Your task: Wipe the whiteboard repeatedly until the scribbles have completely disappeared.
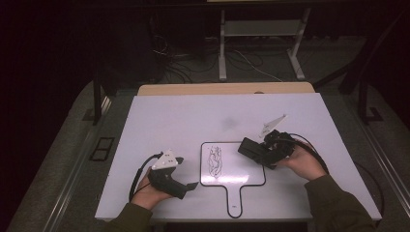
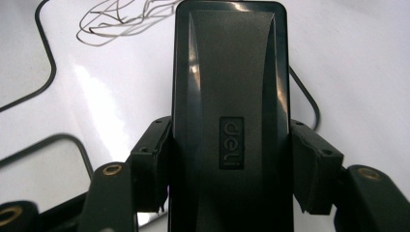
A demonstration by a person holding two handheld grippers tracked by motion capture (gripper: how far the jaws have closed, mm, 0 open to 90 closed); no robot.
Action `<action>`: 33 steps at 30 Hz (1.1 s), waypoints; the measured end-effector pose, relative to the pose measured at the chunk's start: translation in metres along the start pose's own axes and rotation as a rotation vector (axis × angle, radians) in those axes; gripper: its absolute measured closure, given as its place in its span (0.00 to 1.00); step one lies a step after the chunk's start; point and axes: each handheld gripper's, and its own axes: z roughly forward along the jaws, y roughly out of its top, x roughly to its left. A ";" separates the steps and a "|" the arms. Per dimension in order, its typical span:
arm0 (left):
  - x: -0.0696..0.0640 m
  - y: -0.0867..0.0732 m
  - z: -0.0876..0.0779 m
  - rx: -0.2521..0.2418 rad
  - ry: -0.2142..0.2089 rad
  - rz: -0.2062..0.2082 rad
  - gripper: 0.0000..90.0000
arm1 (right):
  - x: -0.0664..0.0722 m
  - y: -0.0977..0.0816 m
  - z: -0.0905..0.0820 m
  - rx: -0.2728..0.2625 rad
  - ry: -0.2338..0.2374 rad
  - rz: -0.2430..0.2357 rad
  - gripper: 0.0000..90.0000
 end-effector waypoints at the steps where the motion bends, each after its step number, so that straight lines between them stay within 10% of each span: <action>1: 0.000 0.000 0.000 -0.002 -0.002 -0.001 0.00 | 0.002 0.006 0.005 0.012 -0.004 -0.018 0.43; 33: 0.001 0.000 -0.003 -0.010 0.002 0.000 0.00 | 0.018 0.080 0.064 0.054 0.025 -0.104 0.43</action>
